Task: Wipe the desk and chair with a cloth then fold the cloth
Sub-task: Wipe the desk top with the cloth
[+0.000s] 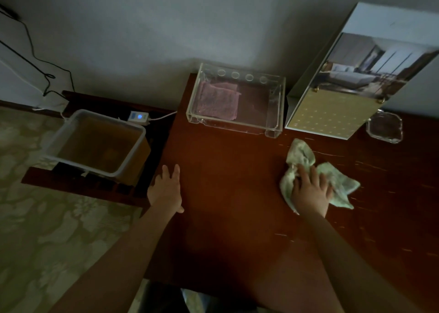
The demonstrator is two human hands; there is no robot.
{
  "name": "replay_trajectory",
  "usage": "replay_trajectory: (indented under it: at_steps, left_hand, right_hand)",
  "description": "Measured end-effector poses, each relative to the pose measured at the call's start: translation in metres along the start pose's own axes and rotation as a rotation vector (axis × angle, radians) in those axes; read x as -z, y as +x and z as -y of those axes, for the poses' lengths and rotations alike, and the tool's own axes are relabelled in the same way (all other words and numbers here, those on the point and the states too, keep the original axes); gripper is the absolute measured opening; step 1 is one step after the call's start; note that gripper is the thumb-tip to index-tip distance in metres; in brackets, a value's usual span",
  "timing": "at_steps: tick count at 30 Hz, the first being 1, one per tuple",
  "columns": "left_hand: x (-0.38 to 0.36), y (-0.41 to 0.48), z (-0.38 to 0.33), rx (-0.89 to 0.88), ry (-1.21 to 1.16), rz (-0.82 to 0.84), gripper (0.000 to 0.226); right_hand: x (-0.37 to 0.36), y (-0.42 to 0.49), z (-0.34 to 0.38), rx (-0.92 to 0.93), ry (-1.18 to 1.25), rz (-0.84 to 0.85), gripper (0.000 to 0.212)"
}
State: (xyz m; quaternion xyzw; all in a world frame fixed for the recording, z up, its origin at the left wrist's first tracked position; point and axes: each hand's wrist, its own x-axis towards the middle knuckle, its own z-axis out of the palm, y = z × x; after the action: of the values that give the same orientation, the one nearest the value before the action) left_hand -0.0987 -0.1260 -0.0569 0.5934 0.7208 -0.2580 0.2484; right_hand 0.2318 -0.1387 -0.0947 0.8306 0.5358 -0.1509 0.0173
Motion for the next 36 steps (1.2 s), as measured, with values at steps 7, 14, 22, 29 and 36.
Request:
replay_trajectory:
  at_steps: [7, 14, 22, 29, 36]
  left_hand:
    - [0.0, 0.001, -0.003, 0.018, 0.001, 0.002, 0.128]
    - [-0.004, -0.003, 0.0, 0.006, -0.017, -0.053, 0.092]
    - [-0.004, -0.006, 0.011, -0.026, -0.041, -0.017, 0.119]
    - [-0.006, -0.003, 0.009, 0.008, -0.033, -0.039, 0.124]
    - [0.0, 0.001, 0.006, 0.021, 0.056, -0.041, 0.124]
  right_hand:
    - [-0.027, -0.07, 0.092, 0.18, -0.094, 0.174, 0.06]
    - [-0.052, -0.123, 0.141, 0.862, -0.28, 0.289, 0.055]
    - [-0.028, -0.025, 0.105, 0.758, -0.229, 0.166, 0.056]
    - [-0.025, -0.011, 0.131, 0.174, -0.082, 0.068, 0.054]
    - [-0.044, -0.068, 0.18, 0.503, -0.164, 0.241, 0.058]
